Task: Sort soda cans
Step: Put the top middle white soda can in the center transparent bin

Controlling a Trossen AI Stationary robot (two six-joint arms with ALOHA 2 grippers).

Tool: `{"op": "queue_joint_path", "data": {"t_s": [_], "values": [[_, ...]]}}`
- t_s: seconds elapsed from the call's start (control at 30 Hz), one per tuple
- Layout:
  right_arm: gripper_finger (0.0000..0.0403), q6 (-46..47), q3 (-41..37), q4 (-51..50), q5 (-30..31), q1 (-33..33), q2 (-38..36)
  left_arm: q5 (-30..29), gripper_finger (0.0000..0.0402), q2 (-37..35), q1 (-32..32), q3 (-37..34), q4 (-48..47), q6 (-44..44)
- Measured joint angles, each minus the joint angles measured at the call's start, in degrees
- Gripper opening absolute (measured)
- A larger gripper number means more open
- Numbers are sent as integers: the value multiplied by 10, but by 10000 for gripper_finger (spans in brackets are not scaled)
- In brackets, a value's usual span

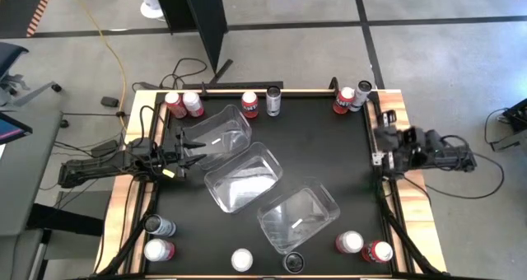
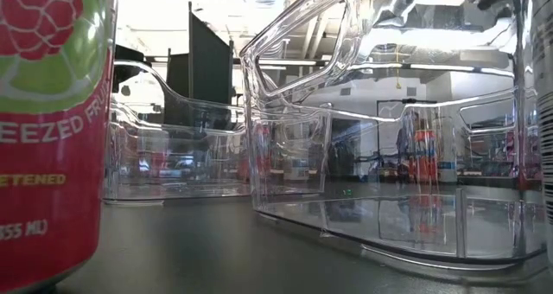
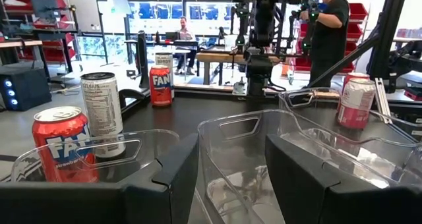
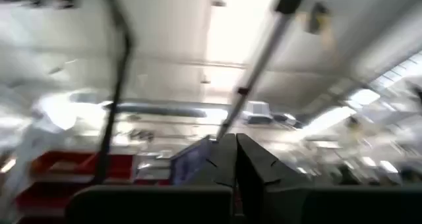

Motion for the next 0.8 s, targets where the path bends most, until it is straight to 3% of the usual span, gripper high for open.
{"op": "queue_joint_path", "data": {"t_s": [0.13, 0.27, 0.57, 0.8], "values": [[27, 45, 51, -103, 106, -30, 8, 0, 169, 0, 0, 0, 0, -10], [27, 35, 111, -176, 164, -66, 29, 0, 169, 0, 0, 0, 2, -56], [27, 28, 213, -271, 200, -140, 88, 0, 169, 0, 0, 0, 25, -54], [27, -12, 253, -294, 238, -191, 199, 0, 169, 0, 0, 0, 27, -79]]}}
